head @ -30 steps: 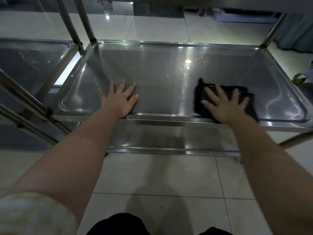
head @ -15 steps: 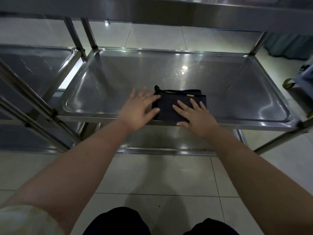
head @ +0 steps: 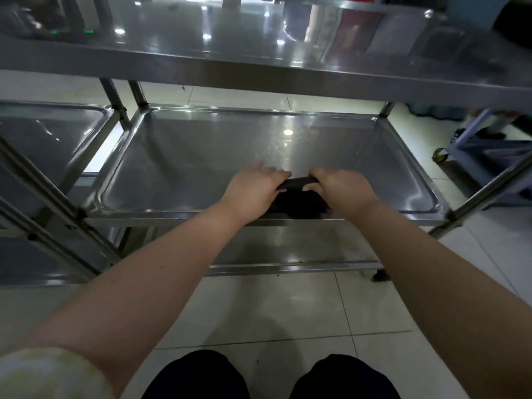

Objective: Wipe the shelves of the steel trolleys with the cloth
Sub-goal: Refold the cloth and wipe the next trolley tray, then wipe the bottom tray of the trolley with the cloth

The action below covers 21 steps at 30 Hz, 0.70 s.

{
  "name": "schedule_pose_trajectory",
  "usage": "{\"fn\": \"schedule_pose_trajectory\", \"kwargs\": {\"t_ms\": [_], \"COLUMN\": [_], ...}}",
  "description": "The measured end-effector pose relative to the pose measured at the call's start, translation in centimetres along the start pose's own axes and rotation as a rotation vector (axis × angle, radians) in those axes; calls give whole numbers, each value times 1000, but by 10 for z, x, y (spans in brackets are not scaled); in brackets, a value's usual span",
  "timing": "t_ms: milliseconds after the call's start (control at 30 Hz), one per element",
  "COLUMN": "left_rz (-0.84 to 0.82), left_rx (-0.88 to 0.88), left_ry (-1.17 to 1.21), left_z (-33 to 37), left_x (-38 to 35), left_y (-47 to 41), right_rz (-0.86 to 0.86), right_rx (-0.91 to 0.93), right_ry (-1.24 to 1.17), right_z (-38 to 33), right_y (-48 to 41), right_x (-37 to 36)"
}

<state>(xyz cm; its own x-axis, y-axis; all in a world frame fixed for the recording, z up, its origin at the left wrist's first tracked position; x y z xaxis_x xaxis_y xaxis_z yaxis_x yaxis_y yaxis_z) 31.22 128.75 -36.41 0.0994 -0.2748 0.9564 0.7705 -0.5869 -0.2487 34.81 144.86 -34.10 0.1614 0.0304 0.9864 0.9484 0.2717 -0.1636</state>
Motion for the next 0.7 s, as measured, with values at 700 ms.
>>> {"fn": "schedule_pose_trajectory", "kwargs": {"t_ms": [700], "left_rz": [-348], "left_rx": [-66], "left_ry": [113], "left_z": [93], "left_x": [-223], "left_y": [81], "right_rz": [-226], "right_rx": [-157], "right_ry": [-188], "right_z": [49], "right_y": [188], "right_x": [-237]}}
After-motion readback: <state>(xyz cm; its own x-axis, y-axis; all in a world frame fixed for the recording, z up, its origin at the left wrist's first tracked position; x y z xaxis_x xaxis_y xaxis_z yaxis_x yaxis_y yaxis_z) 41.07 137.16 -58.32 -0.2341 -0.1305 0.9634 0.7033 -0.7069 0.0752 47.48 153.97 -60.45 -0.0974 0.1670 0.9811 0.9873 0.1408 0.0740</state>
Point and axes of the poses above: each hand's wrist, its own y-axis away from the middle knuckle, its own x-axis out of the back of the hand, z = x × y, the point moved 5 cm from there along -y, towards the middle knuckle, and after that the axes turned 5 degrees about x, right-handed, at the moved point
